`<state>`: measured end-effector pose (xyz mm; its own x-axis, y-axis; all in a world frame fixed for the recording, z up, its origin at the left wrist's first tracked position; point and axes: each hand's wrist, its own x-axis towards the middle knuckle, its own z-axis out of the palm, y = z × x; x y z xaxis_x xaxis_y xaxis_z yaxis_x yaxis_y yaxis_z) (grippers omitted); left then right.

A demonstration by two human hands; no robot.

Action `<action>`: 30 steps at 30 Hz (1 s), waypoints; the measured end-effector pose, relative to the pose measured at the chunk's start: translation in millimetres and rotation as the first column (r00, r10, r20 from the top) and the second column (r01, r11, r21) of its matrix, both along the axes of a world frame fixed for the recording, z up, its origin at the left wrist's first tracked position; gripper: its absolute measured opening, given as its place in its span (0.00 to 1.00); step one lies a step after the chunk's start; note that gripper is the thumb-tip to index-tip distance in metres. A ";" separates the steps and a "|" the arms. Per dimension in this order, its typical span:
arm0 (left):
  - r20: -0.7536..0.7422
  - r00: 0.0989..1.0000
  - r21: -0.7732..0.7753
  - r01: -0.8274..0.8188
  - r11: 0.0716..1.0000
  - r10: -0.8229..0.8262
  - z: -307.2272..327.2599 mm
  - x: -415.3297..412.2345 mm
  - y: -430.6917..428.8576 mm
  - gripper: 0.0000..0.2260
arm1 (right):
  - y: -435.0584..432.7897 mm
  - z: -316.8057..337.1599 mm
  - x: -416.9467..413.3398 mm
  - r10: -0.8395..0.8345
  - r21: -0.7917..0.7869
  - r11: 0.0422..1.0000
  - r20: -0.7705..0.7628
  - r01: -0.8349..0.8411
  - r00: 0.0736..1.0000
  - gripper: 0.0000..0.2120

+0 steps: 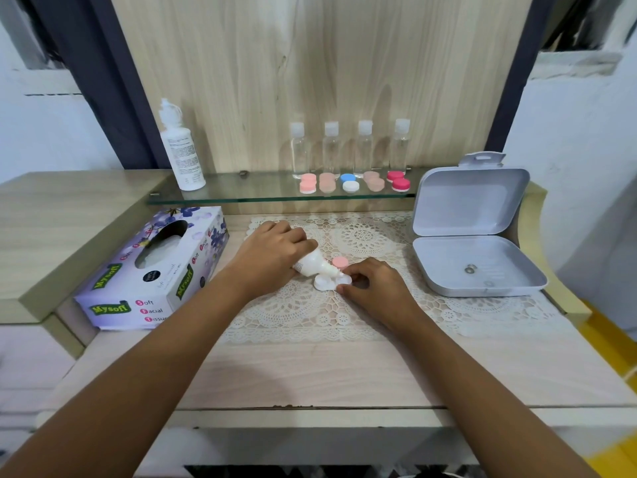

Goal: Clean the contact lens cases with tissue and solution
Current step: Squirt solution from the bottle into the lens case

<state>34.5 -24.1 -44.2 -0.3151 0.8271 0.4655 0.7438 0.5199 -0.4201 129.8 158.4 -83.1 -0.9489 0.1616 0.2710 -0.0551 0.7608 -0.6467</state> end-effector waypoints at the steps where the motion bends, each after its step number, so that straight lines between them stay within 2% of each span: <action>1: 0.002 1.000 0.001 0.003 1.000 -0.003 0.3 0.5 -0.1 0.22 | 0.0 0.3 -0.2 0.001 0.004 1.000 0.003 -0.001 1.000 0.11; 13: 0.088 0.996 0.048 -0.034 0.998 0.029 -7.9 -2.1 -8.0 0.24 | -0.6 0.7 1.0 -0.002 -0.006 1.000 -0.007 0.002 1.000 0.11; 15: 0.144 0.989 0.097 -0.052 0.994 0.038 -10.2 -1.1 -10.6 0.24 | -0.7 0.5 1.2 -0.007 -0.003 1.000 -0.010 0.007 1.000 0.11; 17: 0.271 0.962 0.224 -0.091 0.970 0.028 -11.2 2.9 -12.0 0.23 | -0.4 0.4 0.9 -0.008 0.000 1.000 -0.010 0.008 1.000 0.11; 20: 0.504 0.863 0.410 -0.280 0.868 0.040 -12.2 9.0 -10.3 0.26 | -0.3 0.2 0.5 -0.009 -0.007 1.000 -0.009 0.009 1.000 0.10; 23: 0.664 0.746 0.544 -0.426 0.723 -0.060 -11.0 10.8 -6.7 0.24 | -0.6 -0.1 1.1 -0.011 -0.010 1.000 -0.011 0.011 1.000 0.10; 27: 0.741 0.636 0.641 -0.569 0.515 -0.218 -12.3 7.2 -4.6 0.22 | -0.8 0.4 1.7 -0.013 -0.017 1.000 -0.006 0.013 1.000 0.10; 30: 0.755 0.596 0.653 -0.639 0.406 -0.275 -17.4 0.9 -5.3 0.21 | -0.7 0.4 2.0 -0.011 -0.020 1.000 -0.005 0.011 1.000 0.10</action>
